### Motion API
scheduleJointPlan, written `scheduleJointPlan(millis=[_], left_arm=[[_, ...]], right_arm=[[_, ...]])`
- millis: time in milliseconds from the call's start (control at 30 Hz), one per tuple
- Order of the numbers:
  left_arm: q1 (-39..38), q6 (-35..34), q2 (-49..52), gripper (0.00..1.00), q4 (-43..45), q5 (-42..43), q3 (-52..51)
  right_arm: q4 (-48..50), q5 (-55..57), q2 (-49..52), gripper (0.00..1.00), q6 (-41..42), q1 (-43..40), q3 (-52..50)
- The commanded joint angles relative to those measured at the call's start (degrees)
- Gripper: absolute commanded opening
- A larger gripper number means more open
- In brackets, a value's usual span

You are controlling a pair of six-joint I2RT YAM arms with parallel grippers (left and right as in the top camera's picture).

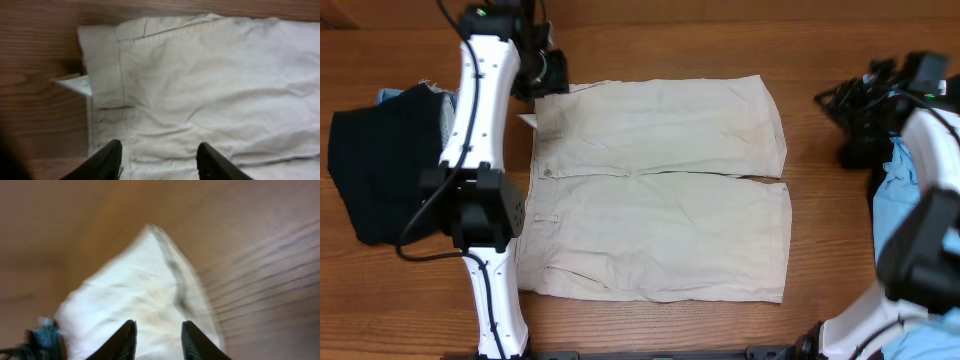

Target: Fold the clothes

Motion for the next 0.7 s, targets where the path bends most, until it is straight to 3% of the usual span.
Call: scheduleJointPlan(millis=[0,67,233,333,467,667], left_arm=[[1.7,2.8,-0.5,0.29,-11.7,0.0,10.3],[1.7,2.6,-2.4,0.41,-13.8,0.7,11.7],[-0.1,-1.1,-9.6,0.41,-13.8,-0.7,9.9],[-0.8,-3.3,-15.3,0.41,-13.8,-6.1,4.6],[-2.0,-7.3,-25.4,0.4,-13.8,-12.9,-10.7],[-2.7,-19.0,-35.6,0.5,-13.7,-14.7,-37.6]], right_arm=[[-4.8,-1.0,-10.7,0.53,-0.1,0.0,0.7],[-9.5,-0.9,-14.1,0.6,0.0,0.0,0.7],[-21.3,-0.5,-16.2,0.63,-0.5,0.0,0.7],[-25.3,-0.5,-16.2,0.63,-3.7,0.0,0.6],[-29.5,3.5,-16.2,0.65,-5.0,0.0,0.6],[-33.1,8.6,-16.2,0.72,-5.0,0.0,0.0]])
